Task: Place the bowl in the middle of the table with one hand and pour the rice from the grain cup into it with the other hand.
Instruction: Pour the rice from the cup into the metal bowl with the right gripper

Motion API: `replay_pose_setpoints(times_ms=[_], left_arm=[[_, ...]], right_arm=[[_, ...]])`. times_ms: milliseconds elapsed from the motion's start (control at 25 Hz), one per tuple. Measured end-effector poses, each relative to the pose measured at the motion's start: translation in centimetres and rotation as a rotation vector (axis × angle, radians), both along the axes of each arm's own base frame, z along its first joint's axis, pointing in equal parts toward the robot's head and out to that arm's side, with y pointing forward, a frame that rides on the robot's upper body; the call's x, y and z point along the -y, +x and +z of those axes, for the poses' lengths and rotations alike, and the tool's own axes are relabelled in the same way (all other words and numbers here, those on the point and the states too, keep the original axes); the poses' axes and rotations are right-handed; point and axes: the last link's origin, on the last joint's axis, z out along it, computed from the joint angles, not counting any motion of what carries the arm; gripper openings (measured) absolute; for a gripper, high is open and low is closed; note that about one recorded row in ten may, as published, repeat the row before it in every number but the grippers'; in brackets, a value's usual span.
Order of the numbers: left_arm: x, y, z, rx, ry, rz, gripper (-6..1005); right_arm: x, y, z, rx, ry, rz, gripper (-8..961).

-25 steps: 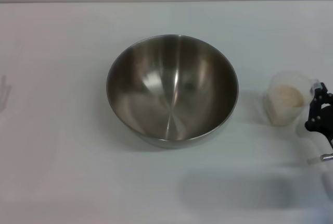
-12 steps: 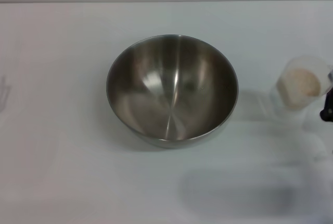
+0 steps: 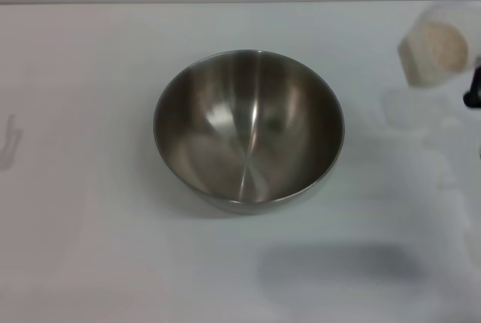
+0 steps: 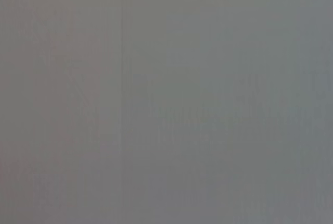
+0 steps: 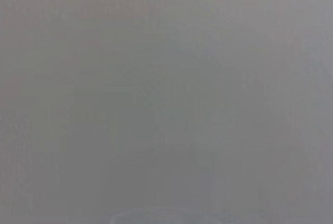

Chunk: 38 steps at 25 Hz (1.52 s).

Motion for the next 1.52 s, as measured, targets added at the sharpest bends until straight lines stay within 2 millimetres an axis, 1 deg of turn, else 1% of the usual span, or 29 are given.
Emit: replay_pose_setpoints(times_ms=[40, 80, 200, 240, 280, 400, 480, 600, 760, 960, 1320, 1440, 1520], left_arm=[[0.5, 0.0, -0.6, -0.005, -0.03, -0.001, 829], [0.7, -0.1, -0.8, -0.005, -0.039, 0.0, 829], [0.9, -0.1, -1.1, -0.006, -0.052, -0.001, 829], [0.9, 0.0, -1.2, -0.006, -0.057, -0.002, 829], [1.0, 0.0, -1.2, -0.007, -0.06, -0.002, 829], [1.0, -0.1, -1.4, -0.005, -0.071, 0.004, 829], [0.9, -0.1, -1.7, -0.002, -0.081, 0.008, 829], [0.8, 0.0, -1.8, 0.0, -0.086, 0.008, 829], [0.7, 0.0, -1.8, 0.004, -0.087, 0.006, 829], [0.7, 0.1, -1.8, 0.008, -0.087, 0.004, 829], [0.7, 0.1, -1.8, 0.011, -0.086, 0.0, 829], [0.7, 0.2, -1.8, 0.011, -0.087, -0.004, 829], [0.7, 0.2, -1.9, 0.01, -0.091, -0.006, 829]], right_arm=[[-0.7, -0.8, 0.3, 0.002, 0.015, 0.041, 5], [-0.7, -0.8, 0.3, 0.002, 0.015, 0.041, 5], [-2.0, -1.9, 0.5, 0.013, 0.025, 0.089, 4], [-2.8, -2.5, 0.5, 0.034, 0.025, 0.111, 4], [-2.8, -2.5, 0.5, 0.034, 0.025, 0.111, 4], [-4.3, -3.9, -0.3, 0.14, 0.034, 0.128, 4], [-5.3, -5.0, -1.2, 0.235, 0.042, 0.128, 4], [-5.8, -6.0, -2.3, 0.347, 0.046, 0.146, 3], [-5.3, -7.5, -4.0, 0.538, 0.074, 0.205, 3], [-4.9, -8.6, -5.4, 0.729, 0.143, 0.215, 3], [-4.0, -9.6, -6.7, 0.954, 0.238, 0.243, 4], [-3.5, -9.8, -7.2, 1.067, 0.296, 0.254, 5], [-3.4, -9.9, -7.3, 1.086, 0.306, 0.257, 5]])
